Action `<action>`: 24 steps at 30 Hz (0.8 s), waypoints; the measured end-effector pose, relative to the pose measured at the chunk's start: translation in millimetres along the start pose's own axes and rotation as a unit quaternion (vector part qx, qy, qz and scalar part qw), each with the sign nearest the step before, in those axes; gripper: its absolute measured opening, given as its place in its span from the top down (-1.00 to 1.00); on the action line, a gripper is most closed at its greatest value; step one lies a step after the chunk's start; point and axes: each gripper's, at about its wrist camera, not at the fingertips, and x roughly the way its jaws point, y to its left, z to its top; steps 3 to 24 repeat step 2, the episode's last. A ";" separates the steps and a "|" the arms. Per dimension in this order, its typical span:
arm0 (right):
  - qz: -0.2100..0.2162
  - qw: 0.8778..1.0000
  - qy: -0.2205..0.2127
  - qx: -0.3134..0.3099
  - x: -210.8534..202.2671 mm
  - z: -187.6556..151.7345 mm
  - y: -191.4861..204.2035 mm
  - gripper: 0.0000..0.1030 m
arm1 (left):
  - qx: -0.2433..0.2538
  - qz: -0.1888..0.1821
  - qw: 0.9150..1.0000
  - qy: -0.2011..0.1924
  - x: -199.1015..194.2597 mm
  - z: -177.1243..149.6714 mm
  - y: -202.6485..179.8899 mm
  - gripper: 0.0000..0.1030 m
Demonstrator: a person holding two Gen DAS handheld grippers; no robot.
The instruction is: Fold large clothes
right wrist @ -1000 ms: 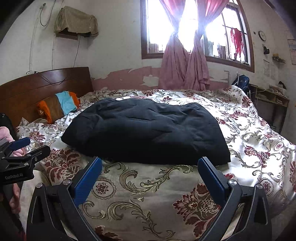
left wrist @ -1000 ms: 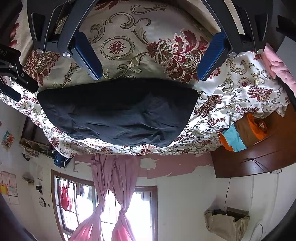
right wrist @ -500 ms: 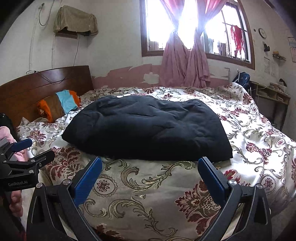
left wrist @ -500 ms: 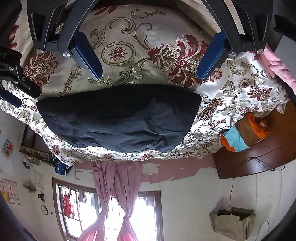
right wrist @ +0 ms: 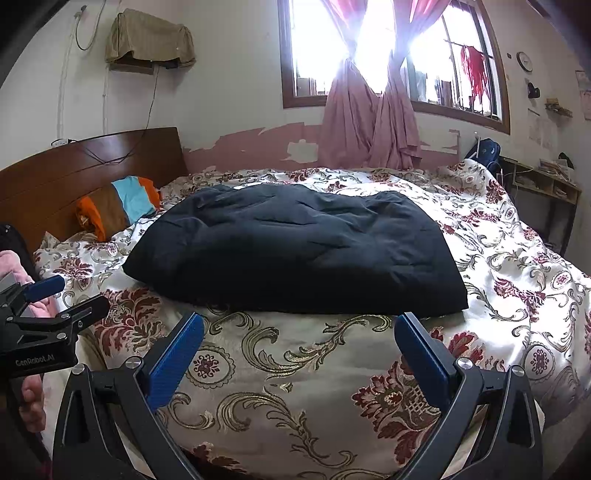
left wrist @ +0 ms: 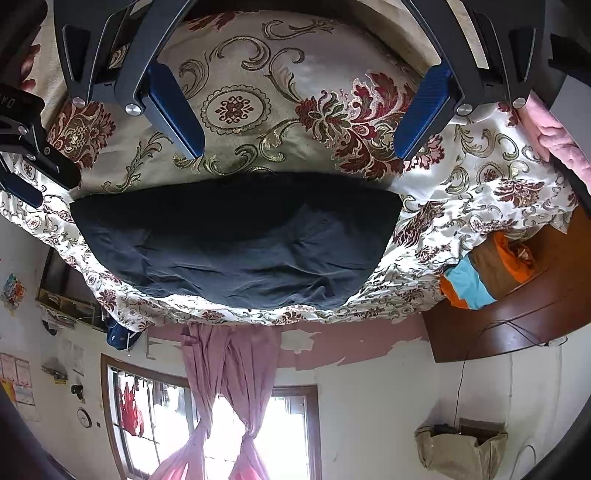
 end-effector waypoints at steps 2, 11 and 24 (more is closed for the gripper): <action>0.000 1.000 0.004 0.003 2.8 -2.2 -2.6 -0.97 | 0.001 0.002 1.000 0.006 4.4 -0.3 -0.8 -1.00; 0.000 1.000 0.004 0.003 2.8 -2.2 -2.6 -0.97 | 0.001 0.002 1.000 0.006 4.4 -0.3 -0.8 -1.00; 0.000 1.000 0.004 0.003 2.8 -2.2 -2.6 -0.97 | 0.001 0.002 1.000 0.006 4.4 -0.3 -0.8 -1.00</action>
